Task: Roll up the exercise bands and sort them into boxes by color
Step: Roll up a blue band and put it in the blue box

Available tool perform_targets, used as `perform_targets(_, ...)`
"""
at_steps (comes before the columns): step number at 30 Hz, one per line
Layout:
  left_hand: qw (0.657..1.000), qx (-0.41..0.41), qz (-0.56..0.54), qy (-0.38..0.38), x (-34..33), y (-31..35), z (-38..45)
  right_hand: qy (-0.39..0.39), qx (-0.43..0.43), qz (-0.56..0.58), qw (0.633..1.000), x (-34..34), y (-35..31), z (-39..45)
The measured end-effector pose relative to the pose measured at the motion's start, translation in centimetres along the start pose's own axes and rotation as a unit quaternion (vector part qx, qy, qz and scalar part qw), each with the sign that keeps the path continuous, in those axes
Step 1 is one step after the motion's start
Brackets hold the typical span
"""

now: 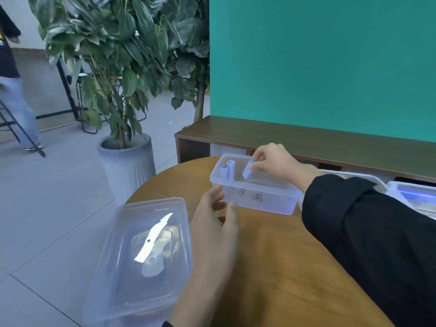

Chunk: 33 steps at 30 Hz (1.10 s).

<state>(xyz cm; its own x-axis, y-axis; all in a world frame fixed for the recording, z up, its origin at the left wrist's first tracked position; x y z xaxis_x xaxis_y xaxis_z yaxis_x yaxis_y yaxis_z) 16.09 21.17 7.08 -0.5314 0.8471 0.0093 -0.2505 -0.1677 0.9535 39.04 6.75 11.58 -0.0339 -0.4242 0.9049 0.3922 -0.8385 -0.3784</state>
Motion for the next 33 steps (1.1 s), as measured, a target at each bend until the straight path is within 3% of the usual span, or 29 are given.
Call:
perform_targets(17, 1.0, 0.019, -0.018, 0.013, -1.1, -0.2, 0.1, -0.033, 0.06, -0.02, 0.997, -3.2, -0.3, 3.1)
perform_targets(33, 0.999, 0.037, -0.023, 0.02, -1.4, -1.2, 0.0, -0.013, 0.039, -0.01, 0.999, -4.3, -0.5, 4.1)
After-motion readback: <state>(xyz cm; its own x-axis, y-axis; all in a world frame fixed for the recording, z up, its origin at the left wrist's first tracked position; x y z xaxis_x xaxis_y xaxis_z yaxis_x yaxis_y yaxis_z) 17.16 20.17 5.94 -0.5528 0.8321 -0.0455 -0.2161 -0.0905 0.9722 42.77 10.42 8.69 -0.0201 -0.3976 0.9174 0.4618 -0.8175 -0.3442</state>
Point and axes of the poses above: each hand's wrist, its own z-axis towards the middle knuckle, its own x-axis out of the back of the hand, y = z × x, the point moved 8 cm from there along z, towards the middle knuckle, and after that the axes turned 6 degrees about -z, right-handed, at the moved point
